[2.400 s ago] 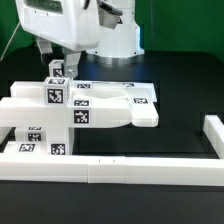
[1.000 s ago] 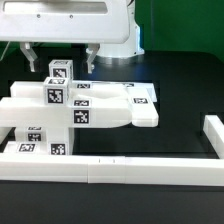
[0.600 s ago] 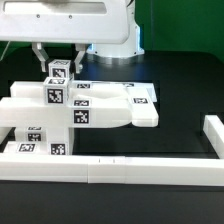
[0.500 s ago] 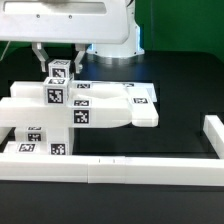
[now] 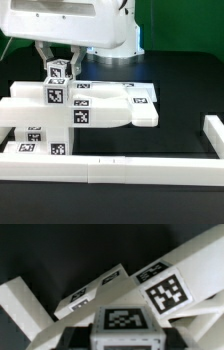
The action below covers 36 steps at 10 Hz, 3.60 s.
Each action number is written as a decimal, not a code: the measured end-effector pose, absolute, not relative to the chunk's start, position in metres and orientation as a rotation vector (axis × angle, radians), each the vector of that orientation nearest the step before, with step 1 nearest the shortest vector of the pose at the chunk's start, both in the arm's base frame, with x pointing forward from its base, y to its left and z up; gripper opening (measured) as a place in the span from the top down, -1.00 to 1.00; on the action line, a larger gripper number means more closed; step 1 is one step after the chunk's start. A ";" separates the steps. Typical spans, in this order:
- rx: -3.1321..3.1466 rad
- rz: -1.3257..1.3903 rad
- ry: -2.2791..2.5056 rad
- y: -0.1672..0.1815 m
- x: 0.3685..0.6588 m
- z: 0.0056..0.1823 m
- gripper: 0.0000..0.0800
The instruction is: Assemble chair
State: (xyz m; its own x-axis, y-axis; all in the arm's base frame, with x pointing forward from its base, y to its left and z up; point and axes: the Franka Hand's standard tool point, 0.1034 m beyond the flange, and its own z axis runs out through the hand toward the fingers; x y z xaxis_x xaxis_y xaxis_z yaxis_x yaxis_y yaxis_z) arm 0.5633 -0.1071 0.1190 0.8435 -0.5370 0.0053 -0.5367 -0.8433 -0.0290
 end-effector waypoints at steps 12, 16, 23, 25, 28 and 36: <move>-2.531 0.000 1.752 -0.110 0.563 0.118 0.27; -2.645 -0.005 1.578 -0.109 0.563 0.118 -0.59; -2.946 -0.027 0.912 -0.110 0.563 0.118 -0.62; -3.025 -0.027 0.680 -0.109 0.563 0.118 -0.62; -3.079 -0.028 0.433 -0.111 0.562 0.118 -0.62; -3.124 -0.026 -0.006 -0.113 0.560 0.116 -0.28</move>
Offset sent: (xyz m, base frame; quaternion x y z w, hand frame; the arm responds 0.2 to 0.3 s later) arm 0.0000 0.0000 0.0000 0.0000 0.0000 0.1938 0.9810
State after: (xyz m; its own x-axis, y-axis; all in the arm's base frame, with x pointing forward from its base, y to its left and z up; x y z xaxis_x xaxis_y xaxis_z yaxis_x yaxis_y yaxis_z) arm 0.5605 -0.1126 0.1164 0.9999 0.0038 0.0164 0.0041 -0.9998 -0.0170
